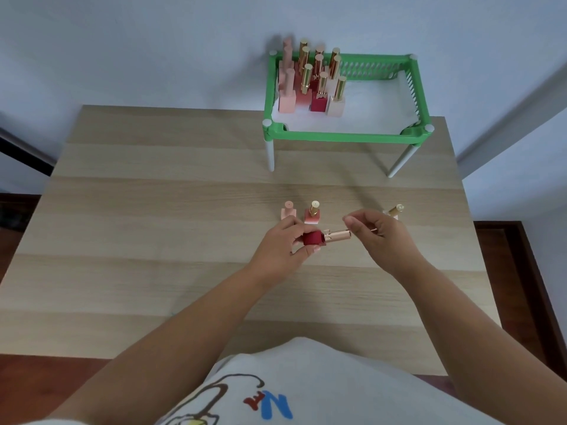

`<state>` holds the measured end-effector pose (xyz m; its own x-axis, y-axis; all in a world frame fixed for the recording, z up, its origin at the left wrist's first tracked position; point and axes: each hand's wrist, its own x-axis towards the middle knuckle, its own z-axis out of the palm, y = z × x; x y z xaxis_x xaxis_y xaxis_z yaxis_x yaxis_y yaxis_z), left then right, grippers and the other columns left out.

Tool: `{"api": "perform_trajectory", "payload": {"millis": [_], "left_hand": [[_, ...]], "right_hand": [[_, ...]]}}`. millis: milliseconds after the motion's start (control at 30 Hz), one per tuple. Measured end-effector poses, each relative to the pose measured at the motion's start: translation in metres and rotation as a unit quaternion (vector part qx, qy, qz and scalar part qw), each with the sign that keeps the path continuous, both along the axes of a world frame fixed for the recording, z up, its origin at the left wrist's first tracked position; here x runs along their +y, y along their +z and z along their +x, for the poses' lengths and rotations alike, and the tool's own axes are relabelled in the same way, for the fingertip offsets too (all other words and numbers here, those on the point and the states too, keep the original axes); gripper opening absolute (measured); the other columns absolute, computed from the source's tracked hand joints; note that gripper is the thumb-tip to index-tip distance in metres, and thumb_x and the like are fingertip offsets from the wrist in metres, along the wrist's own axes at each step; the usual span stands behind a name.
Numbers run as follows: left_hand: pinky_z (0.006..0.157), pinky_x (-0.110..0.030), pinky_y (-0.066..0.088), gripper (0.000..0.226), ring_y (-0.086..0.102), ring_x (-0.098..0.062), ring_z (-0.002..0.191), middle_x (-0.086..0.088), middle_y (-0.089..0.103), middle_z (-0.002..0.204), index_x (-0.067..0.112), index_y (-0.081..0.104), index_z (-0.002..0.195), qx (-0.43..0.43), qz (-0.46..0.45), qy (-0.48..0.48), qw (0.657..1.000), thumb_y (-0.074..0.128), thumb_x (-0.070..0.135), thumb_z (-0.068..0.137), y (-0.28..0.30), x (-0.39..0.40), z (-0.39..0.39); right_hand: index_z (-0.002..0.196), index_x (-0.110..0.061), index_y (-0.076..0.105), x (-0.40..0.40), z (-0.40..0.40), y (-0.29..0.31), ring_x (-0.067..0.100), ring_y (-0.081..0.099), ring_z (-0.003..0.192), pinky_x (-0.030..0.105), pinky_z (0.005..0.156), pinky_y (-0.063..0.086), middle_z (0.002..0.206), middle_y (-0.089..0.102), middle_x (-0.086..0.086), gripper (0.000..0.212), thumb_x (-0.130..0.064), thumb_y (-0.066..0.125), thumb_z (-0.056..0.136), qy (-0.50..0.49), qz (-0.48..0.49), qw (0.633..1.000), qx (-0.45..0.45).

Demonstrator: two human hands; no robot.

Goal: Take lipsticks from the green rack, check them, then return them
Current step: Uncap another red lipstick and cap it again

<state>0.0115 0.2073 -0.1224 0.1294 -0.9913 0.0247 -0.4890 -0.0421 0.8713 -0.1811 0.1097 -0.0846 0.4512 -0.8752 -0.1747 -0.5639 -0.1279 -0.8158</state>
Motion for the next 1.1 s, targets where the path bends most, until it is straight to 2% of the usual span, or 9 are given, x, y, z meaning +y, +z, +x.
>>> {"api": "perform_trajectory", "payload": {"millis": [67,167,267,400,600,700,800,900,1100], "left_hand": [[0.076,-0.001,0.037,0.031,0.052,0.007,0.087,0.006,0.057,0.097,0.02,0.068,0.113,-0.001,-0.001,0.003,1.0,0.074,0.018,0.083,0.0,0.0,0.001],[0.072,-0.001,0.038,0.03,0.051,0.009,0.086,0.006,0.056,0.097,0.02,0.068,0.112,-0.003,0.001,0.002,1.0,0.074,0.018,0.083,0.001,-0.001,0.001],[0.075,-0.002,0.038,0.029,0.052,0.008,0.088,0.009,0.055,0.096,0.019,0.068,0.112,-0.002,0.001,-0.001,1.0,0.074,0.018,0.083,0.001,-0.003,0.0],[0.076,-0.003,0.04,0.03,0.053,0.005,0.09,0.01,0.054,0.097,0.018,0.068,0.113,-0.008,-0.002,0.002,1.0,0.074,0.018,0.084,0.001,-0.004,0.001],[0.077,-0.002,0.039,0.029,0.053,0.008,0.089,0.014,0.054,0.096,0.019,0.068,0.112,-0.01,-0.004,0.003,1.0,0.074,0.021,0.084,0.0,-0.003,0.001],[0.076,-0.002,0.039,0.031,0.053,0.01,0.091,0.012,0.054,0.097,0.017,0.067,0.114,-0.006,0.002,0.004,1.0,0.074,0.021,0.084,0.0,-0.003,0.002],[0.077,-0.002,0.039,0.033,0.052,0.011,0.091,0.011,0.054,0.098,0.015,0.067,0.116,-0.003,0.008,0.007,1.0,0.073,0.021,0.084,-0.002,-0.004,0.002],[0.079,-0.002,0.039,0.032,0.052,0.01,0.091,0.008,0.055,0.099,0.017,0.067,0.115,-0.004,0.008,0.007,1.0,0.074,0.021,0.084,-0.002,-0.004,0.001],[0.082,-0.009,0.043,0.031,0.056,-0.006,0.091,0.005,0.057,0.101,0.019,0.068,0.114,-0.023,0.015,0.0,1.0,0.073,0.024,0.084,-0.002,-0.008,0.002]], "right_hand": [[0.092,-0.04,0.066,0.001,-0.003,0.003,-0.005,0.058,0.075,0.006,0.066,0.045,0.082,0.064,-0.025,0.013,-0.039,0.07,0.079,0.037,0.012,0.999,-0.02],[0.098,-0.033,0.068,0.002,-0.004,0.004,0.003,0.062,0.094,0.017,0.086,0.048,0.1,0.066,-0.013,0.027,-0.017,0.074,0.078,0.095,0.016,0.995,-0.02],[0.093,-0.032,0.07,0.004,-0.002,0.002,0.003,0.064,0.085,0.014,0.081,0.049,0.09,0.069,-0.009,0.026,-0.009,0.072,0.079,0.071,0.01,0.997,-0.022],[0.091,-0.031,0.071,0.004,0.002,0.001,-0.002,0.06,0.072,0.005,0.069,0.044,0.079,0.069,-0.012,0.016,-0.019,0.071,0.081,0.043,0.007,0.999,-0.025],[0.09,-0.032,0.071,0.005,0.006,0.001,-0.002,0.055,0.061,0.006,0.058,0.042,0.073,0.068,-0.009,0.008,-0.032,0.069,0.082,0.014,0.035,0.998,-0.044],[0.097,-0.038,0.068,0.005,0.005,0.001,0.0,0.06,0.077,0.008,0.07,0.046,0.091,0.067,-0.015,0.022,-0.036,0.074,0.077,0.019,0.012,0.999,-0.037],[0.107,-0.032,0.067,0.004,0.004,0.002,0.002,0.059,0.092,0.015,0.084,0.048,0.111,0.061,-0.014,0.035,-0.024,0.078,0.074,0.064,-0.016,0.998,-0.022],[0.102,-0.027,0.068,0.005,0.004,0.0,0.004,0.061,0.088,0.017,0.085,0.048,0.098,0.066,-0.008,0.029,-0.011,0.074,0.078,0.076,-0.023,0.997,-0.018],[0.092,-0.027,0.071,0.003,0.01,0.0,0.001,0.056,0.073,0.006,0.066,0.042,0.076,0.066,-0.013,0.011,-0.021,0.068,0.084,0.05,-0.034,0.998,0.002]]}}
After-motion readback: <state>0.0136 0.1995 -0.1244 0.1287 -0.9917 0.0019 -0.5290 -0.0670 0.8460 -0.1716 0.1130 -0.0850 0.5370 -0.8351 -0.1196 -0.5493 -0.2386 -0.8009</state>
